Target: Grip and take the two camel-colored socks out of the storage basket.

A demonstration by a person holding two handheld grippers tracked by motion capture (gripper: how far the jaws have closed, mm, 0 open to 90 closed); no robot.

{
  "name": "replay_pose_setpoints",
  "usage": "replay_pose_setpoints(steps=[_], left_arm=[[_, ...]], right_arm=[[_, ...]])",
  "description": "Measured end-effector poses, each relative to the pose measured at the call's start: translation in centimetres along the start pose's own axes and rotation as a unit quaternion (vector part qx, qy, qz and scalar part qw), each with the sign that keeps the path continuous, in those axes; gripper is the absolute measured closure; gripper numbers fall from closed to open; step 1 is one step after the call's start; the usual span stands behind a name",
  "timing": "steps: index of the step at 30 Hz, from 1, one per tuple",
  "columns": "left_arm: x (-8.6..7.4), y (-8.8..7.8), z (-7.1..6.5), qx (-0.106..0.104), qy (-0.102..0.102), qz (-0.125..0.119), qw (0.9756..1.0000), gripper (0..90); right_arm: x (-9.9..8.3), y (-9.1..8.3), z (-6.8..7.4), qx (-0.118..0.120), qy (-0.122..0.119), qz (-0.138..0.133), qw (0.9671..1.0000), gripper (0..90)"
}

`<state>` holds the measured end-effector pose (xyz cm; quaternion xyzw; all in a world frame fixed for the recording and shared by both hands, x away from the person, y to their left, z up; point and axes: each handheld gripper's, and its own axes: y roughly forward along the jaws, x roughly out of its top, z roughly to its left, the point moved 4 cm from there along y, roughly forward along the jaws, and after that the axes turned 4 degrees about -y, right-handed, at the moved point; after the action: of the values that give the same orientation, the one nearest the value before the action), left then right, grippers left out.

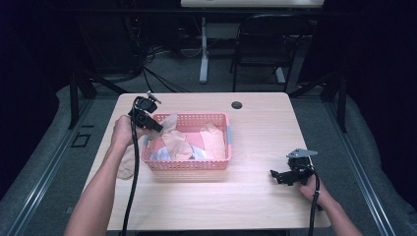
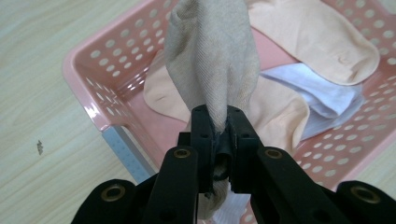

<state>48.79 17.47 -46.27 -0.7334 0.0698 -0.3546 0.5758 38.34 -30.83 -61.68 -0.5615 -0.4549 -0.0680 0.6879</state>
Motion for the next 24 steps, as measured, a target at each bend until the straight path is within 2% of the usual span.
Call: replay_pose_setpoints(steps=[17, 24], left_arm=[[1.7, -4.7, -0.3, 0.018, 0.014, -0.024, 0.9995, 83.4], [1.4, -6.4, 0.4, 0.031, 0.005, -0.030, 0.9991, 83.4]], right_arm=[[0.0, 0.0, 0.0, 0.000, 0.000, 0.000, 1.0000, 0.0], [0.0, 0.0, 0.0, -0.001, -0.001, 0.001, 1.0000, 0.0]])
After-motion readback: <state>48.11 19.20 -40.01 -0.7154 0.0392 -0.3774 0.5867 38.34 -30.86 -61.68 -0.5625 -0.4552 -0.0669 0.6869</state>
